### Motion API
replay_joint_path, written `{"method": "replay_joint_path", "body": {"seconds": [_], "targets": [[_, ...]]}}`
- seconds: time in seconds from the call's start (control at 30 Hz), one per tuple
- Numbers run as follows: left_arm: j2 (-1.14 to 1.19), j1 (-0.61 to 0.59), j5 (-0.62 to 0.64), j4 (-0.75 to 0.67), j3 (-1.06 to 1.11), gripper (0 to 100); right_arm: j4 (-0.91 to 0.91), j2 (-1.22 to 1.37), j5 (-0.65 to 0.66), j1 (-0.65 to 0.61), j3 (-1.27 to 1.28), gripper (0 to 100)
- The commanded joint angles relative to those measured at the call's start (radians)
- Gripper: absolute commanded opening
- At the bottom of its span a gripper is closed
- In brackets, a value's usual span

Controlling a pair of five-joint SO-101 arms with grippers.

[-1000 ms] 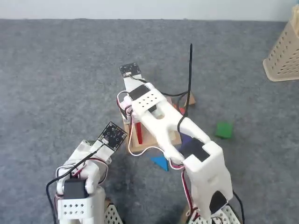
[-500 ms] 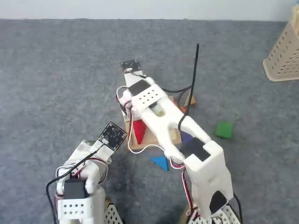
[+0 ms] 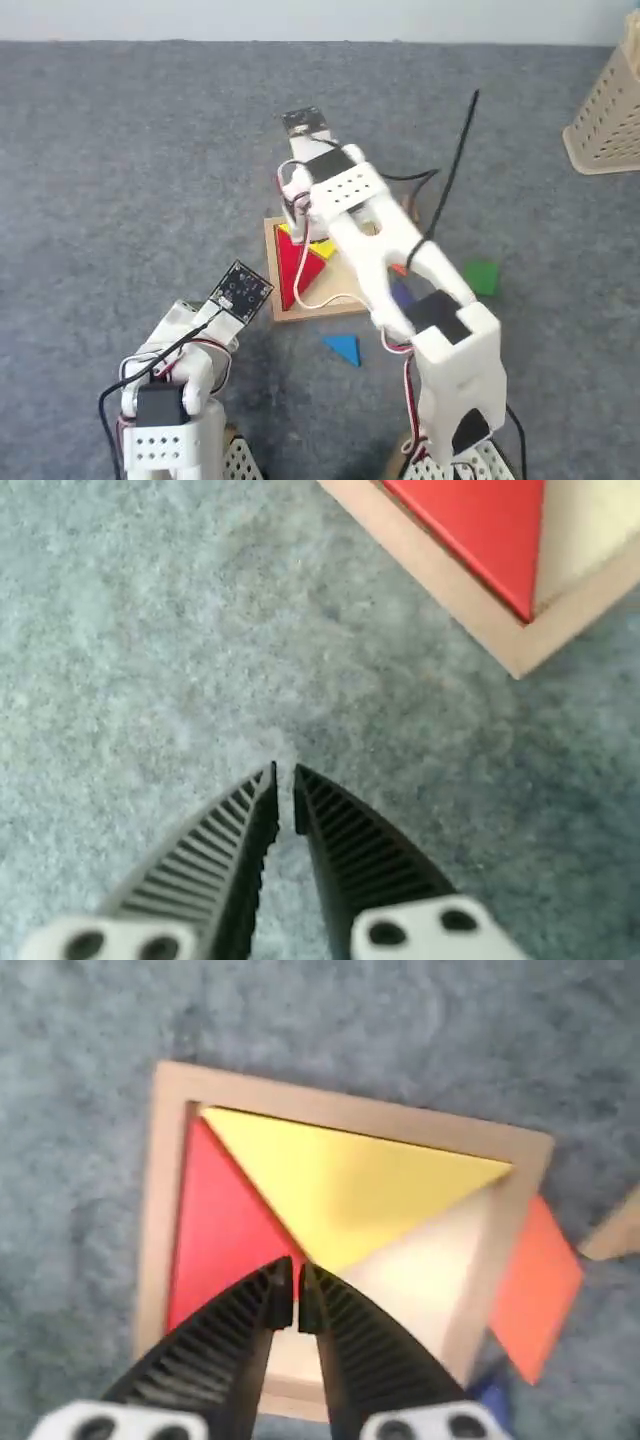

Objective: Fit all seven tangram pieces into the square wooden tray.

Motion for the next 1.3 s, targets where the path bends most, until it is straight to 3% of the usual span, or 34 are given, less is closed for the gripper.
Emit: {"method": "replay_joint_path", "body": {"seconds": [0.0,0.17,0.4,0.67,1.27], "targets": [[-0.017,0.0,-0.009,0.006,-0.01,2,-0.044,-0.128,0.04,0.093,0.066,0.6],[-0.017,0.0,-0.009,0.006,-0.01,2,-0.18,-0.252,0.133,0.174,0.327,0.6],[-0.017,-0.002,-0.009,0.006,-0.01,2,-0.34,-0.375,0.279,0.18,0.577,1.1],[-0.017,-0.002,-0.009,0.006,-0.01,2,-0.349,-0.374,0.287,0.252,0.582,16.2],[-0.017,-0.003,-0.009,0.006,-0.01,2,-0.381,-0.087,0.316,0.263,0.439,15.1]]}}
